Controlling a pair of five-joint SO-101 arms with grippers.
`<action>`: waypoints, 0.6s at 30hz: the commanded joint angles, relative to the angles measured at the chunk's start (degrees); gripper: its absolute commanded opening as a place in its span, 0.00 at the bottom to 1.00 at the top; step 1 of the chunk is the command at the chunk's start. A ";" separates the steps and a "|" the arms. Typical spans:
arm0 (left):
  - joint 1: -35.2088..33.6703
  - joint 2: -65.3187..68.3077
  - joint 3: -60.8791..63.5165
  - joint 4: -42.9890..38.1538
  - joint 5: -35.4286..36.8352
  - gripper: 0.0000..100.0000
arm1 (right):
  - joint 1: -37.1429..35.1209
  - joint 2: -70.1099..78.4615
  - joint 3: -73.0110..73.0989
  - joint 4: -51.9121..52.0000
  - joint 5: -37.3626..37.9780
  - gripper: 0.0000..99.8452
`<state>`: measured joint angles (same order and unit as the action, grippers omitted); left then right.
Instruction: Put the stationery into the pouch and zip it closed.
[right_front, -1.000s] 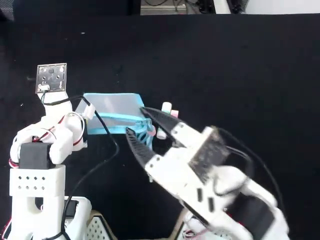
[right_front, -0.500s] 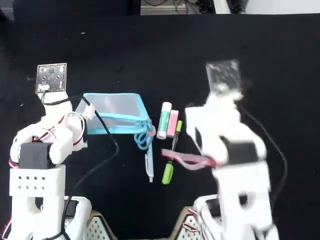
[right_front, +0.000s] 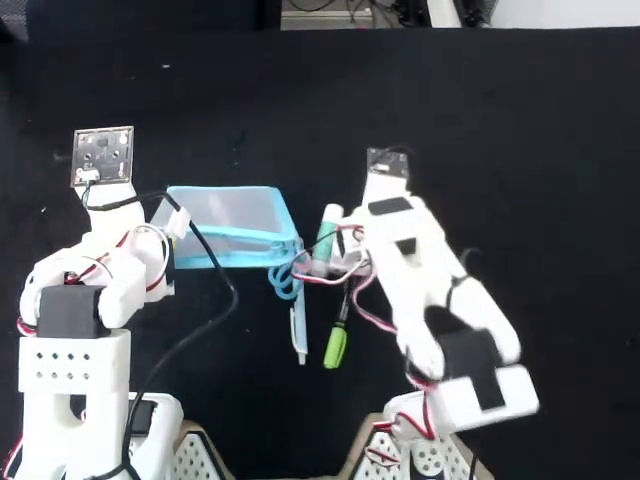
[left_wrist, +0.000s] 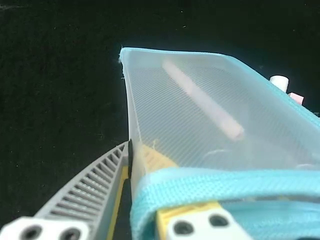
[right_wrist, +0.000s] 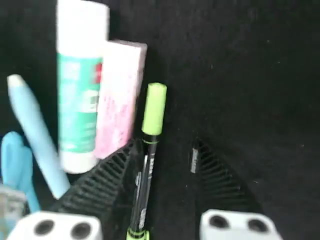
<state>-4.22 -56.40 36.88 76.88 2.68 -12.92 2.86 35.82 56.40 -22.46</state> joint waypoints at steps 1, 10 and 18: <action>-0.31 -0.70 -1.01 -0.79 0.18 0.03 | -0.62 2.68 -4.26 -0.79 -0.79 0.16; -0.40 -0.70 -1.01 -0.70 0.18 0.03 | 3.87 3.38 -5.58 -0.79 -0.35 0.15; -0.57 -0.70 -1.01 -0.70 0.18 0.03 | 4.22 2.95 -5.67 -0.18 4.57 0.01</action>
<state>-4.22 -56.40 36.88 76.88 2.68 -9.14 6.20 33.10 56.40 -21.41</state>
